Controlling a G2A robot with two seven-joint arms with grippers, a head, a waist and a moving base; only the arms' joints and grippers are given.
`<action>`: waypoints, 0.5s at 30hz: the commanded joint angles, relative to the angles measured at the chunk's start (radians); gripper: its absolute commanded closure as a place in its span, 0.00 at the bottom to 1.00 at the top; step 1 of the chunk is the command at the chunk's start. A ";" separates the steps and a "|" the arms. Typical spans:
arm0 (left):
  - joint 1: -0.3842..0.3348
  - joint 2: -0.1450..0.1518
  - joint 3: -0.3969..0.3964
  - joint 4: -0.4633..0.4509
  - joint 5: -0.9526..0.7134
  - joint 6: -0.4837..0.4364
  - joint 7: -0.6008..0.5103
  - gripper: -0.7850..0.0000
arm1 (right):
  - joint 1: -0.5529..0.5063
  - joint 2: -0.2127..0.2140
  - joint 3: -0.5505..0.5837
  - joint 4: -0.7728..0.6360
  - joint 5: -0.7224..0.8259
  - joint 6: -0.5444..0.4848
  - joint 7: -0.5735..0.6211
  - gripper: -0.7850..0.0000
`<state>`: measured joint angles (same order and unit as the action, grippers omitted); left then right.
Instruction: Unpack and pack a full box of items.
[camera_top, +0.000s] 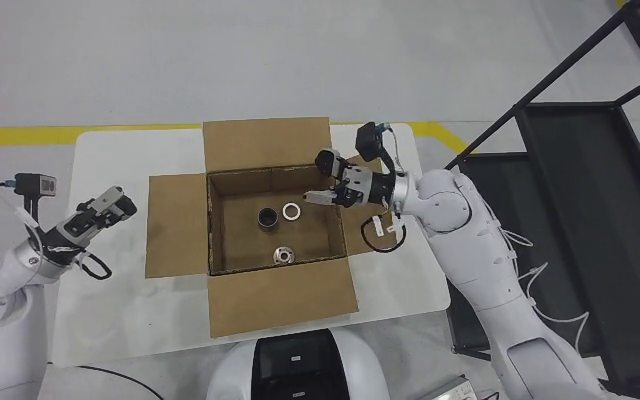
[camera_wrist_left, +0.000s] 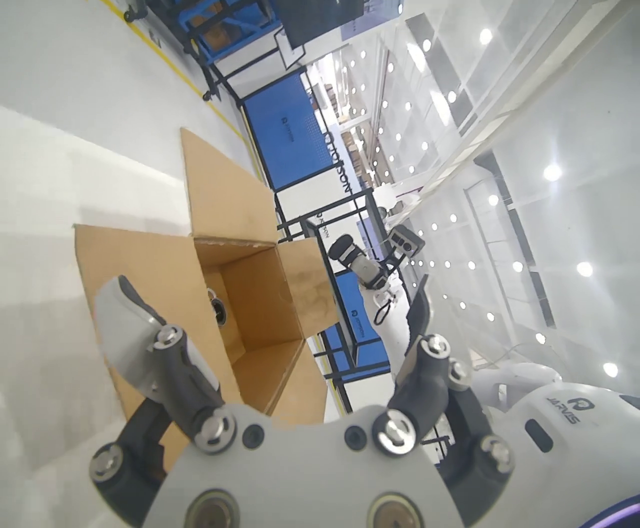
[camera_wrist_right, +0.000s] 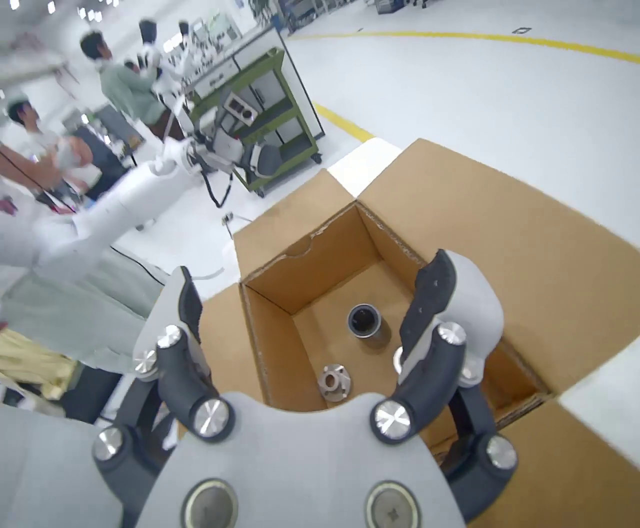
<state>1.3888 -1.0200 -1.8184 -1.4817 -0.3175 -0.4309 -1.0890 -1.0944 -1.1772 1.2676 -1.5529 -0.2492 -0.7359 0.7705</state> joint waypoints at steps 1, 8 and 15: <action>-0.008 0.005 0.001 0.023 -0.023 0.038 -0.054 0.00 | -0.044 0.013 0.037 -0.023 0.058 0.022 0.063 0.00; -0.018 0.013 -0.004 0.059 -0.165 0.159 -0.176 0.00 | -0.173 0.043 0.163 -0.128 0.216 0.067 0.116 0.00; -0.018 0.013 -0.004 0.059 -0.165 0.159 -0.176 0.00 | -0.173 0.043 0.163 -0.128 0.216 0.067 0.116 0.00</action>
<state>1.3707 -1.0069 -1.8227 -1.4223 -0.4819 -0.2725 -1.2652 -1.2673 -1.1338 1.4303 -1.6804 -0.0336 -0.6691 0.8868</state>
